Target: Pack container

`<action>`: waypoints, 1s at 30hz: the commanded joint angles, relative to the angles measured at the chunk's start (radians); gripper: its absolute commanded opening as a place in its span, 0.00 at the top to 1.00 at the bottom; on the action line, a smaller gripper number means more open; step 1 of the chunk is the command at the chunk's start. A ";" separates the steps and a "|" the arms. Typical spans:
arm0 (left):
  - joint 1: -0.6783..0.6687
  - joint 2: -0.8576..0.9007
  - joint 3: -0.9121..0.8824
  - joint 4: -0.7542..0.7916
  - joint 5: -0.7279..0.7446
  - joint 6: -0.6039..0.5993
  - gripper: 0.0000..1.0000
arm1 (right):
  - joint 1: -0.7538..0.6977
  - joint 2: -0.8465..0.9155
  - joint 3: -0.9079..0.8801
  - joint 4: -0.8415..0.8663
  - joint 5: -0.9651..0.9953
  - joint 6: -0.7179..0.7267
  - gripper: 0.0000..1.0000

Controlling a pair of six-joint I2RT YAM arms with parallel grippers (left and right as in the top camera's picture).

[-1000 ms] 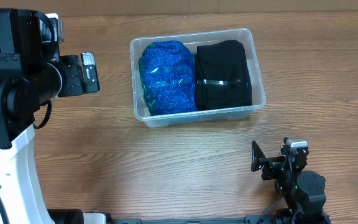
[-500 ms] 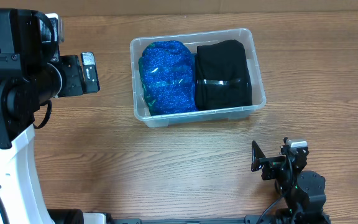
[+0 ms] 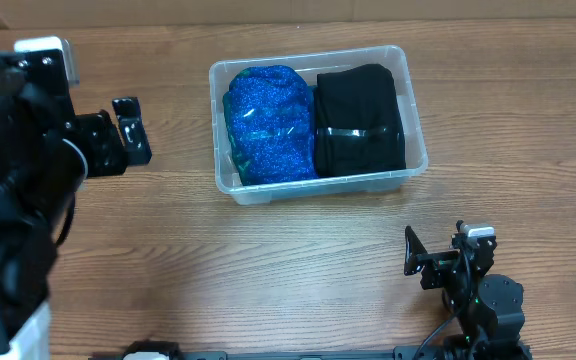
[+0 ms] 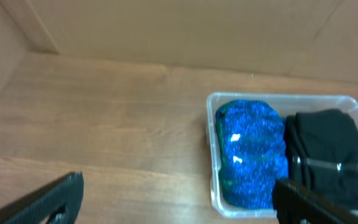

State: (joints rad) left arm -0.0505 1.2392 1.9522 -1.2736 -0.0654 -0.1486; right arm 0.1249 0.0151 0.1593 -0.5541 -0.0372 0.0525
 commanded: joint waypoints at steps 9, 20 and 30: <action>-0.002 -0.669 -1.125 0.668 0.014 0.010 0.00 | -0.003 -0.012 -0.010 0.000 -0.002 0.004 0.00; -0.002 -1.148 -1.636 0.822 0.010 -0.039 0.00 | -0.003 -0.012 -0.010 0.000 -0.002 0.004 0.00; -0.002 -1.236 -1.856 0.955 0.010 -0.039 0.00 | -0.003 -0.012 -0.010 0.000 -0.002 0.004 0.00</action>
State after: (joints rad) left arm -0.0505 0.0166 0.1402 -0.3542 -0.0566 -0.1806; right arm 0.1249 0.0147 0.1577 -0.5507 -0.0372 0.0521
